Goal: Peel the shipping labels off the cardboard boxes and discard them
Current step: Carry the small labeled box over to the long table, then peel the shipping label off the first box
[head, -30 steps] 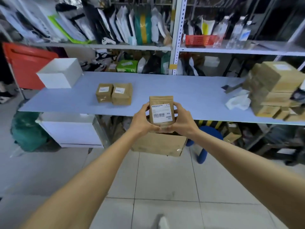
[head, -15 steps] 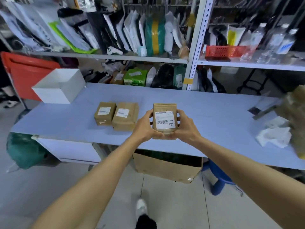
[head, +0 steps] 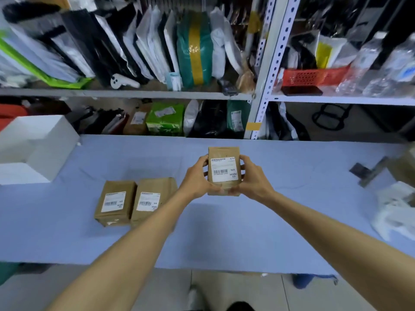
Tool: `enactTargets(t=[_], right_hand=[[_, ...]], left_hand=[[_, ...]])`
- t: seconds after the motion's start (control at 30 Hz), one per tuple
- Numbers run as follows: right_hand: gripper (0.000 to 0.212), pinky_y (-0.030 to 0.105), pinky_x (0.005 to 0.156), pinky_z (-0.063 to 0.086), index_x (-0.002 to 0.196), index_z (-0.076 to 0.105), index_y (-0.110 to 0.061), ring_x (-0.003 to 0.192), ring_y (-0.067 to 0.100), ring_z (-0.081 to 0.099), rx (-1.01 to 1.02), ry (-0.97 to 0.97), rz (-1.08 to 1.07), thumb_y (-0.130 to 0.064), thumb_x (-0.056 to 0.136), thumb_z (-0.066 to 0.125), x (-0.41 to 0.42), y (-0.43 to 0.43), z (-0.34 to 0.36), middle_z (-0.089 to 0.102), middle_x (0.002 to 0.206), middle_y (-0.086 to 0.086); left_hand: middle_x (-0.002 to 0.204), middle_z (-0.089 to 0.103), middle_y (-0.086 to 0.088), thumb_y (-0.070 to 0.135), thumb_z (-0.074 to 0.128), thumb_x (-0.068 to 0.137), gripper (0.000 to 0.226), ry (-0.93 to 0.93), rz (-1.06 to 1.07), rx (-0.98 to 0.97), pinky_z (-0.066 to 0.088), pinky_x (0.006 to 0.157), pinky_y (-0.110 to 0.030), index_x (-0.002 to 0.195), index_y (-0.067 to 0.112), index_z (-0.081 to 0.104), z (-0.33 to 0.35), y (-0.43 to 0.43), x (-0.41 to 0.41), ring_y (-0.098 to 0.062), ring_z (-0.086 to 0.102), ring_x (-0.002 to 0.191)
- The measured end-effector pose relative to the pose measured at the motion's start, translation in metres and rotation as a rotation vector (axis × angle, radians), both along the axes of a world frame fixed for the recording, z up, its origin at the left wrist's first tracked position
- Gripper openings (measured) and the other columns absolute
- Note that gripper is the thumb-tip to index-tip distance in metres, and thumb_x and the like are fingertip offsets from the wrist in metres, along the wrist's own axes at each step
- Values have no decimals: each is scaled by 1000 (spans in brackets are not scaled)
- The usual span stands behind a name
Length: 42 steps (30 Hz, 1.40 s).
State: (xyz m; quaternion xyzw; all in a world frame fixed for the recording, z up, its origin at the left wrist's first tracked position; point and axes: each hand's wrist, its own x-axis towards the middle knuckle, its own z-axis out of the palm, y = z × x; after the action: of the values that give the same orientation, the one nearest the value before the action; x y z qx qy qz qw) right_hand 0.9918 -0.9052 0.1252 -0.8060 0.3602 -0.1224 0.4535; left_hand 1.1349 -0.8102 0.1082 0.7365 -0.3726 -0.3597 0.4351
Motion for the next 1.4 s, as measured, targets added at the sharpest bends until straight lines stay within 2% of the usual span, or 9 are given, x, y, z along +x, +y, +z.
enactTargets(t=[0.23, 0.53, 0.63, 0.7, 0.83, 0.97, 1.13, 1.27, 1.4], right_hand=[[92, 24, 69, 50, 141, 32, -14, 98, 16, 56, 3, 48, 56, -9, 66, 83, 32, -52, -7, 58, 121, 5], [94, 16, 57, 48, 143, 30, -14, 99, 18, 58, 107, 76, 73, -9, 66, 83, 38, -83, -44, 56, 121, 4], [98, 19, 60, 50, 143, 30, -14, 102, 18, 58, 145, 93, 73, -10, 63, 85, 33, -83, -65, 57, 123, 6], [102, 21, 63, 51, 143, 32, -14, 100, 17, 59, 178, 94, 51, -7, 58, 87, 30, -82, -80, 58, 120, 4], [98, 10, 53, 46, 141, 35, -16, 87, 3, 60, 252, 75, 7, -2, 58, 85, 22, -69, -112, 55, 104, -11], [92, 18, 60, 52, 142, 36, -18, 97, 16, 62, 310, 50, -24, 4, 63, 78, 10, -61, -144, 54, 98, -19], [94, 9, 67, 51, 134, 40, -30, 89, -6, 61, 374, -11, -61, 13, 60, 79, -8, -55, -171, 57, 102, -26], [85, 8, 71, 50, 146, 35, -20, 95, -2, 61, 358, -39, -66, 4, 74, 74, -5, -56, -183, 60, 113, -15], [99, 24, 87, 54, 152, 20, -23, 105, 12, 60, 311, 32, -6, -2, 73, 76, -5, -55, -186, 58, 120, -11]], left_hand=[[144, 45, 3, 4, 90, 56, 104, 47, 54, 21, 46, 82, -23, 143, 21, 34, -10, -40, 26, -15, 51, 119], [145, 45, 1, 6, 91, 56, 106, 89, 65, 90, 49, 88, -28, 144, 21, 34, -40, -64, 31, -19, 52, 122], [145, 44, 1, 3, 90, 55, 107, 125, 81, 120, 49, 82, -22, 144, 21, 34, -59, -63, 24, -17, 54, 117], [143, 45, 1, 0, 90, 53, 108, 154, 95, 140, 49, 69, -11, 143, 21, 34, -74, -61, 20, -14, 54, 111], [140, 48, -1, -4, 89, 54, 107, 207, 108, 154, 48, 65, -1, 144, 19, 35, -104, -51, 14, -14, 53, 115], [135, 49, 5, -7, 87, 56, 107, 253, 118, 163, 47, 66, -1, 146, 18, 34, -133, -44, -3, -10, 52, 115], [141, 49, 0, -7, 85, 60, 106, 330, 144, 144, 49, 71, -6, 147, 20, 33, -159, -37, -12, 4, 55, 107], [143, 49, 2, -7, 84, 63, 104, 336, 175, 127, 49, 74, -7, 148, 24, 32, -169, -39, -11, -2, 52, 115], [138, 51, 3, -10, 80, 65, 103, 322, 175, 118, 48, 67, -5, 149, 24, 31, -170, -39, -15, 12, 56, 97]])
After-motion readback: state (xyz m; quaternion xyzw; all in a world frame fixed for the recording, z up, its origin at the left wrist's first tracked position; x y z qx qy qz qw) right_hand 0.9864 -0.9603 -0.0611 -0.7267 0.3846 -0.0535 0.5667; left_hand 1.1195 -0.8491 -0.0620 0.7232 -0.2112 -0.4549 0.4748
